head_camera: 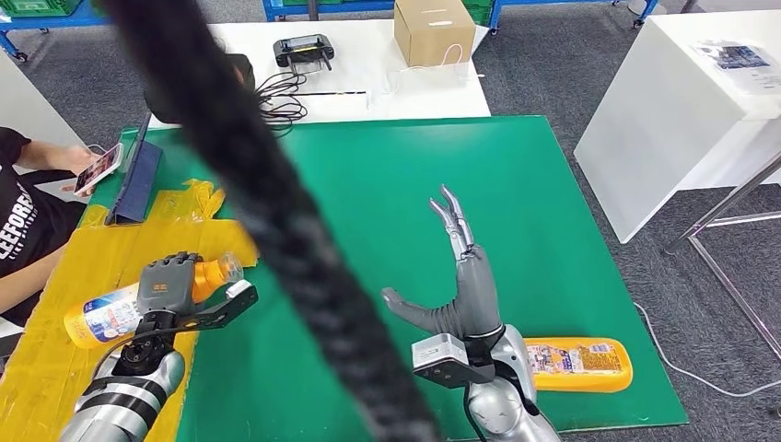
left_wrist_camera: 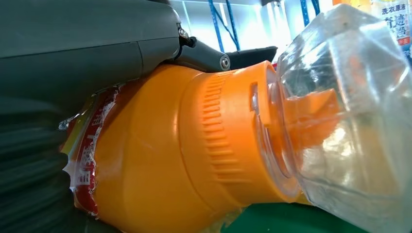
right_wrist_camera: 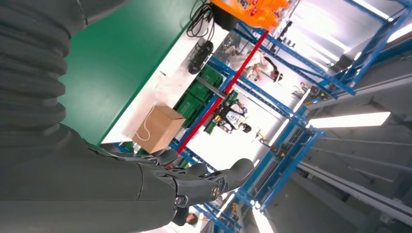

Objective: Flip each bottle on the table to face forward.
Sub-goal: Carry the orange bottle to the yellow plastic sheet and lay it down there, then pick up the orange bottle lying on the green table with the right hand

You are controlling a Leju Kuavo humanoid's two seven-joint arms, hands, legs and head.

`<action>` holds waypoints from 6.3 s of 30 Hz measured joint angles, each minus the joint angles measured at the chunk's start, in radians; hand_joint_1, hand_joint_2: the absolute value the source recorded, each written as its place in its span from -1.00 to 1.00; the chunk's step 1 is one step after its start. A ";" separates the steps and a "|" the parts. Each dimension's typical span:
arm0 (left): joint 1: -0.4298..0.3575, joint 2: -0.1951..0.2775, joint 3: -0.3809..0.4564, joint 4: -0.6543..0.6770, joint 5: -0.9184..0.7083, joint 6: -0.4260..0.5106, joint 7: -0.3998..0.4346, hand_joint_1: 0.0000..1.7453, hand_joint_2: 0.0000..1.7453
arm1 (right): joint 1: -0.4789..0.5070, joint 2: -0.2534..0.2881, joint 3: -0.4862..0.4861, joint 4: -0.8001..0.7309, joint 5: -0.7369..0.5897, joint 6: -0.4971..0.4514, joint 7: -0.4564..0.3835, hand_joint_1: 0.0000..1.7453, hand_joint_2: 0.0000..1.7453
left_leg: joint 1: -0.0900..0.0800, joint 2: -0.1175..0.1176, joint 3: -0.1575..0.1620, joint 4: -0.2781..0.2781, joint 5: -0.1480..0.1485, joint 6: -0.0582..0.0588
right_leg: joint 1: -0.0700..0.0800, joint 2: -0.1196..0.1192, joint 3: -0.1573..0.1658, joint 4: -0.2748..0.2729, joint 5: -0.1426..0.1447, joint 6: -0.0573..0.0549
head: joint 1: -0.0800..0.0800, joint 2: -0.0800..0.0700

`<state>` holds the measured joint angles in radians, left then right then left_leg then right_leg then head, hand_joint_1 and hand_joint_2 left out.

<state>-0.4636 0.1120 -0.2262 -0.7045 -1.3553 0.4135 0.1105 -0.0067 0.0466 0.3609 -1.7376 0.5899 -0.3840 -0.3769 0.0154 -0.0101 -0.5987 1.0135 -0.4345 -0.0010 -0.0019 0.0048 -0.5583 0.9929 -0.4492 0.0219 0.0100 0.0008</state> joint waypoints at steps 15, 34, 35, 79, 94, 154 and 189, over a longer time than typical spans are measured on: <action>-0.042 -0.027 0.064 0.146 0.051 0.101 -0.052 -1.00 1.00 | -0.024 -0.010 0.027 0.041 -0.010 0.001 0.007 -1.00 1.00 | 0.001 0.000 0.011 -0.002 0.001 -0.001 | 0.000 0.000 0.010 0.000 0.000 -0.001 | 0.000 0.000; -0.029 -0.042 0.110 0.150 0.061 0.141 -0.077 -1.00 1.00 | -0.024 -0.014 0.027 0.051 -0.009 -0.002 0.010 -1.00 1.00 | 0.000 0.000 0.010 -0.002 0.001 -0.001 | 0.000 0.000 0.009 0.000 0.000 -0.001 | 0.000 0.000; -0.027 -0.043 0.111 0.150 0.060 0.152 -0.081 -1.00 1.00 | -0.024 -0.014 0.027 0.051 -0.008 -0.002 0.010 -1.00 1.00 | 0.000 0.000 0.010 -0.002 0.001 -0.001 | 0.000 0.000 0.009 0.000 0.000 -0.001 | 0.000 0.000; 0.472 -0.200 0.032 -0.780 0.675 0.234 -0.607 -1.00 1.00 | 0.263 -0.525 -0.096 -0.081 0.329 0.190 0.154 -1.00 1.00 | -0.006 0.002 -0.002 -0.001 -0.003 0.005 | -0.007 0.003 -0.004 -0.002 -0.001 0.005 | 0.000 0.000; 0.476 -0.226 0.033 -0.779 0.740 0.190 -0.627 -1.00 1.00 | 0.333 -0.596 -0.229 -0.092 0.387 0.198 0.234 -1.00 1.00 | -0.006 0.002 -0.002 -0.001 -0.003 0.005 | -0.007 0.003 -0.004 -0.002 -0.001 0.005 | -0.001 0.000; 0.376 -0.236 0.004 -0.656 0.811 0.182 -0.679 -1.00 1.00 | 0.349 -0.738 -0.132 -0.114 0.169 0.336 0.108 -1.00 1.00 | -0.006 0.002 0.002 0.000 -0.003 0.006 | -0.006 0.004 0.001 -0.002 -0.001 0.005 | -0.001 0.000; 0.417 -0.236 0.005 -0.681 0.789 0.189 -0.631 -1.00 1.00 | 0.251 -0.702 -0.124 0.124 0.523 0.355 0.511 1.00 1.00 | -0.006 0.002 0.003 0.000 -0.003 0.007 | -0.006 0.004 0.001 -0.002 0.000 0.006 | -0.001 0.000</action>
<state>-0.0470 -0.1244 -0.2210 -1.3859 -0.5658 0.6027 -0.5203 0.2444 -0.6558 0.2372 -1.6138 1.1132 -0.0286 0.1344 0.0098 -0.0081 -0.5960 1.0130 -0.4374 0.0056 -0.0081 0.0086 -0.5570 0.9911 -0.4493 0.0281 0.0093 0.0008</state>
